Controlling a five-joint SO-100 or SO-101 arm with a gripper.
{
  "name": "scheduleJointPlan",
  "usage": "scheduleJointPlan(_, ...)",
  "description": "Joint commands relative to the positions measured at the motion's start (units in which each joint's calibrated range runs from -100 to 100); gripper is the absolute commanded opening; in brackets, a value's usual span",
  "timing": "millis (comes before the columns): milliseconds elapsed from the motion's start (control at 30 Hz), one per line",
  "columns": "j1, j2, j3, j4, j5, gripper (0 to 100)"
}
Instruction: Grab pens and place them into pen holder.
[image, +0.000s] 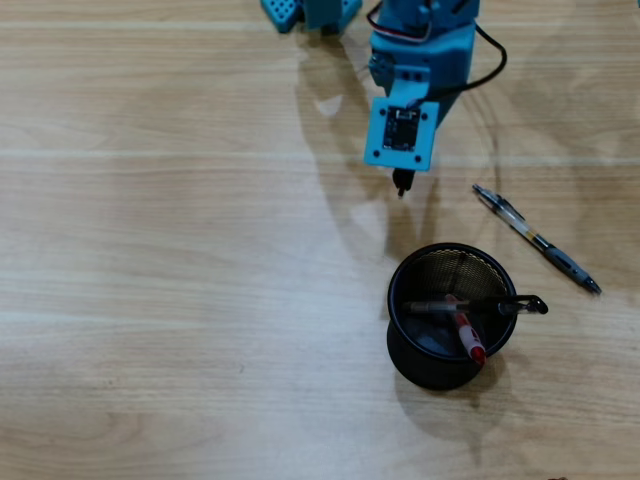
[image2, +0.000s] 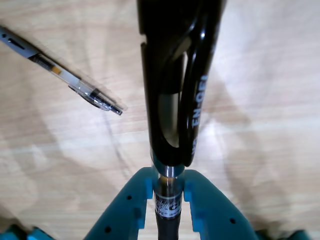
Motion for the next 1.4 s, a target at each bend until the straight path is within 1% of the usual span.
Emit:
scheduleJointPlan(0, 3.09, -5.23, -1.83, -0.52, 6.09, 2)
scheduleJointPlan(167, 5.11, -6.25, -1.83, -7.63, 13.42, 2)
scheduleJointPlan(267, 5.47, -6.16, -3.55, -14.83, 17.19, 2)
scheduleJointPlan(467, 6.02, -5.23, -8.26, -27.04, 17.61, 2)
scheduleJointPlan(667, 6.2, -4.72, -8.53, -45.63, 17.56, 2)
scheduleJointPlan(800, 6.57, 0.54, -9.25, -56.01, 17.56, 2)
scheduleJointPlan(900, 6.48, 4.37, -9.25, -61.39, 17.56, 2)
scheduleJointPlan(1000, 6.39, 7.34, -8.89, -63.76, 17.56, 2)
scheduleJointPlan(1267, 6.3, 13.2, -8.53, -63.94, 17.61, 2)
scheduleJointPlan(1367, 5.93, 14.98, -8.53, -63.94, 17.61, 6)
